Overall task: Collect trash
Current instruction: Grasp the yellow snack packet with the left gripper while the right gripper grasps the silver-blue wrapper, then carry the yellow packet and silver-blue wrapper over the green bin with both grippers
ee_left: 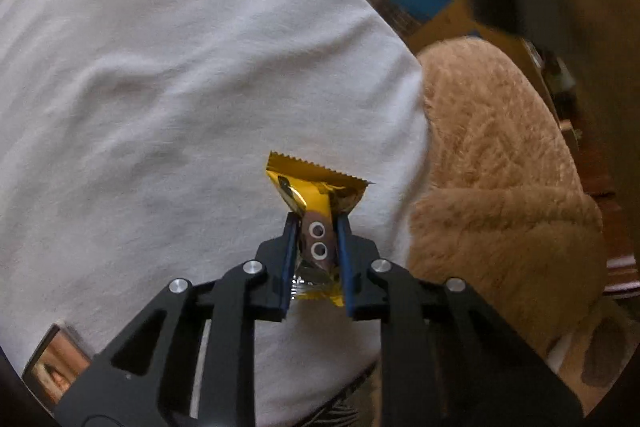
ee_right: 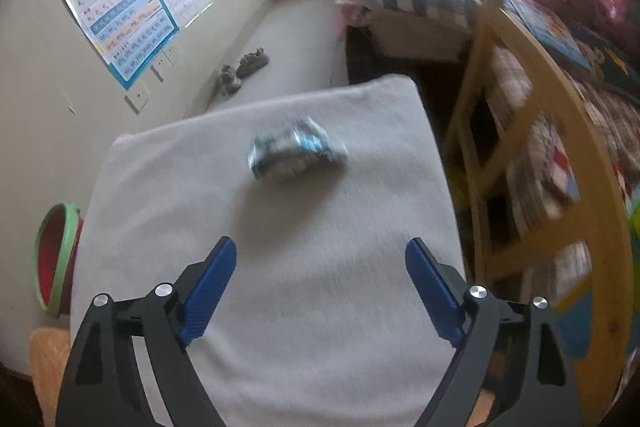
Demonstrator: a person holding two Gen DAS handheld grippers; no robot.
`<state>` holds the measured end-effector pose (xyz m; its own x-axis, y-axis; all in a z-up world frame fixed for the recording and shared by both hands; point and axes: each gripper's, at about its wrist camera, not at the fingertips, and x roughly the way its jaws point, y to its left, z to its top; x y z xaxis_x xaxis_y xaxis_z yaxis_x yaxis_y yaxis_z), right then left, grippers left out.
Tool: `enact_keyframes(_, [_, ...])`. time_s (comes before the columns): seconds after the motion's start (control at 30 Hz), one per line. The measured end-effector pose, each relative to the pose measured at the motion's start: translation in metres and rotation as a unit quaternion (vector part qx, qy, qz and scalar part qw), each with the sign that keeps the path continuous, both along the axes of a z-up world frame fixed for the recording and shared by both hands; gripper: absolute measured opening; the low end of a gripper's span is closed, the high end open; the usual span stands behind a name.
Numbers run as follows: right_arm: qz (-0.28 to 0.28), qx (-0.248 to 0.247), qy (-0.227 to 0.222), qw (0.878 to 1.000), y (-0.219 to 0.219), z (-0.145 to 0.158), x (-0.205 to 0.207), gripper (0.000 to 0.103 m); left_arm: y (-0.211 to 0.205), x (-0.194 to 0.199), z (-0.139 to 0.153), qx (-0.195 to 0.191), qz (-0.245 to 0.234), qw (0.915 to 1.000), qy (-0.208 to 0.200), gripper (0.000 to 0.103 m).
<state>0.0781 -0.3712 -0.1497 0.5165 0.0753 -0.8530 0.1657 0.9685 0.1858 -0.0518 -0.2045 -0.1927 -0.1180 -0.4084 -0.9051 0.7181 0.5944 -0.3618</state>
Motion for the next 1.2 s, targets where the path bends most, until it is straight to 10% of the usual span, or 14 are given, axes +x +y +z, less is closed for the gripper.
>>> enact_keyframes(0.3, [-0.048, 0.049, 0.067, 0.995, -0.004, -0.045, 0.092, 0.084, 0.054, 0.034, 0.028, -0.010, 0.117, 0.9919, -0.049, 0.018])
enact_keyframes(0.47, [-0.059, 0.080, 0.075, 0.992, -0.007, -0.055, 0.090, 0.028, 0.069, 0.056, 0.045, -0.021, 0.163, 0.9845, -0.062, 0.018])
enact_keyframes(0.6, [-0.034, 0.061, 0.042, 0.997, 0.005, -0.029, 0.067, 0.016, 0.077, 0.066, 0.061, -0.033, 0.195, 0.9766, -0.086, 0.018])
enact_keyframes(1.2, [0.085, 0.030, 0.031, 0.995, 0.096, 0.003, -0.065, 0.018, 0.109, 0.069, 0.109, -0.053, 0.253, 0.9484, -0.183, 0.018])
